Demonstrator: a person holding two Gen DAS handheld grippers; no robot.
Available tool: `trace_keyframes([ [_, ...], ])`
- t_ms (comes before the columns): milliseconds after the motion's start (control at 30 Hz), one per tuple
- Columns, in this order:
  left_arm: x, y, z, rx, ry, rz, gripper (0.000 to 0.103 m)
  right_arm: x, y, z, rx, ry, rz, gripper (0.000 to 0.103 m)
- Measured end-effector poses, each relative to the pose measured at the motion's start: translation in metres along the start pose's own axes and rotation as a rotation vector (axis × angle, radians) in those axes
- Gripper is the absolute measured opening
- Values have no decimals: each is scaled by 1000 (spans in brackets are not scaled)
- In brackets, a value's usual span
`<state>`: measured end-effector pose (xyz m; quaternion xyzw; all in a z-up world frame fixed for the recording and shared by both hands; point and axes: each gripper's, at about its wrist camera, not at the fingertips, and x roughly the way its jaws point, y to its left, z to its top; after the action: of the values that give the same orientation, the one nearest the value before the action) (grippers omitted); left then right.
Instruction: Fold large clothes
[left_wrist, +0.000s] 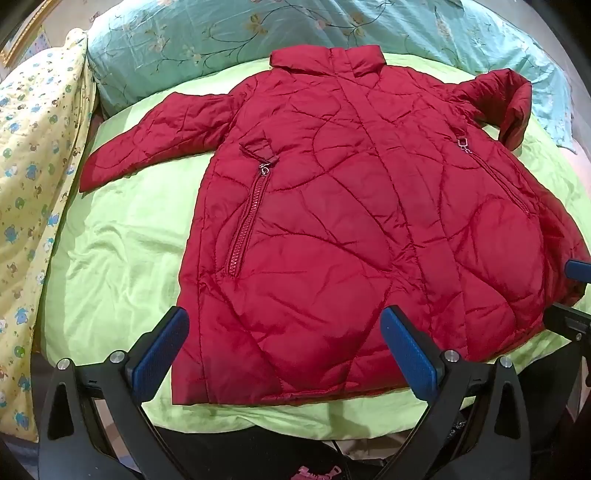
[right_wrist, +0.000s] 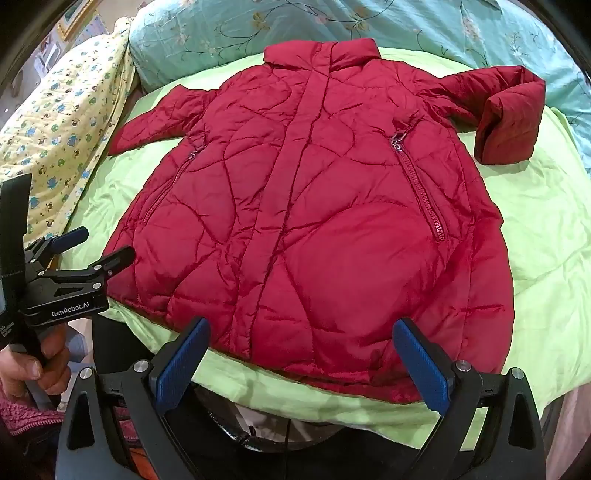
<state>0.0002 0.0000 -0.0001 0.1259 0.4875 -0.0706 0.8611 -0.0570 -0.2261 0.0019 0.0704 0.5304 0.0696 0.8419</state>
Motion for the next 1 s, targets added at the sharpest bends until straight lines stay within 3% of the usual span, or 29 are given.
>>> trace_keyframes([
  [1000, 3, -1, 2, -4, -1, -3, 103, 0, 0, 6, -7, -6, -8, 100],
])
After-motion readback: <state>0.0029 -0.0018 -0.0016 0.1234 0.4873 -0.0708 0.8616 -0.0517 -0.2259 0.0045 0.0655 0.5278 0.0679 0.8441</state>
